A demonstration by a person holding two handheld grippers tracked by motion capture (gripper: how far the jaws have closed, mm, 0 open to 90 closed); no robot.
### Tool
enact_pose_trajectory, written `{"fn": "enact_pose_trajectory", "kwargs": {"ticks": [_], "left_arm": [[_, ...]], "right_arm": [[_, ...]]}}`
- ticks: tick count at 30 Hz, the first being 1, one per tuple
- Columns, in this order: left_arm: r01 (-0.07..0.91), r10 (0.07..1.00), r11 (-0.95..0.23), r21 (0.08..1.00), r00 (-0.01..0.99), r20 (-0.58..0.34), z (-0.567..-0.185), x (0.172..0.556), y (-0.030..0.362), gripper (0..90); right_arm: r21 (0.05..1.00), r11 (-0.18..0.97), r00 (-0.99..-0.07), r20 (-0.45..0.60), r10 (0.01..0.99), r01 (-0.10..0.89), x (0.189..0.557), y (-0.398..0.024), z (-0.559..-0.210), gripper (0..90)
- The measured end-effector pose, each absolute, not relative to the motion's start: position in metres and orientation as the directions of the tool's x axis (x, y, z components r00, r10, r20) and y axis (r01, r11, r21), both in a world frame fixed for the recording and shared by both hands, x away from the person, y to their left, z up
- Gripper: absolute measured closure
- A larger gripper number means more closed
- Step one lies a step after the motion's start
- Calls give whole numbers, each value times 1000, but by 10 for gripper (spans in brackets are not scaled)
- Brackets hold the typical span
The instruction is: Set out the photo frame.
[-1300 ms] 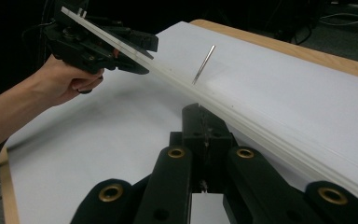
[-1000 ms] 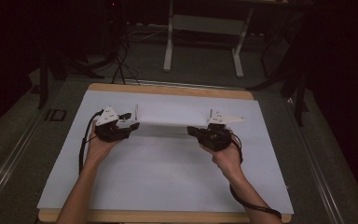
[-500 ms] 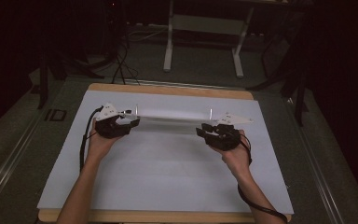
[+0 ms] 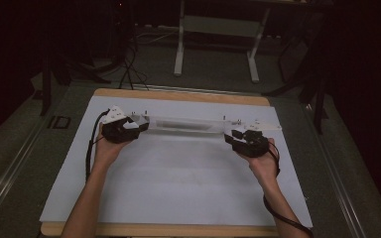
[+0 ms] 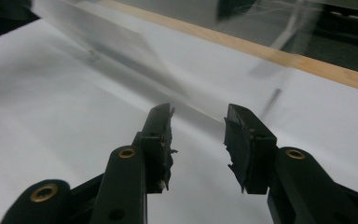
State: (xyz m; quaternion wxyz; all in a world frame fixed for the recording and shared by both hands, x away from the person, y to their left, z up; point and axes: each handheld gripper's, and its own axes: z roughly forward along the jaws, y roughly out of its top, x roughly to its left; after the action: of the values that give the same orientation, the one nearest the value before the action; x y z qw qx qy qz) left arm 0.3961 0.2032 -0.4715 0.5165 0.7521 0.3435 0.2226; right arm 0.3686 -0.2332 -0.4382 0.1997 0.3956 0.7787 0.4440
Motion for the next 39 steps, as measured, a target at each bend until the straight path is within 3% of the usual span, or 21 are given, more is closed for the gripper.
{"fn": "enact_pose_trajectory", "kwargs": {"ticks": [21, 31, 39], "left_arm": [[307, 754, -206, 929, 656, -49, -467, 406, 204, 461], [311, 759, -190, 931, 648, -62, -467, 409, 204, 460], [307, 769, -172, 936, 636, -68, -466, 413, 203, 459]], "right_arm": [[847, 294, -547, -5, 837, 443, 393, -241, -446, 493], [865, 303, -576, -20, 817, 401, 414, -238, -447, 410], [883, 309, -620, -26, 784, 354, 427, -236, -456, 397]]}}
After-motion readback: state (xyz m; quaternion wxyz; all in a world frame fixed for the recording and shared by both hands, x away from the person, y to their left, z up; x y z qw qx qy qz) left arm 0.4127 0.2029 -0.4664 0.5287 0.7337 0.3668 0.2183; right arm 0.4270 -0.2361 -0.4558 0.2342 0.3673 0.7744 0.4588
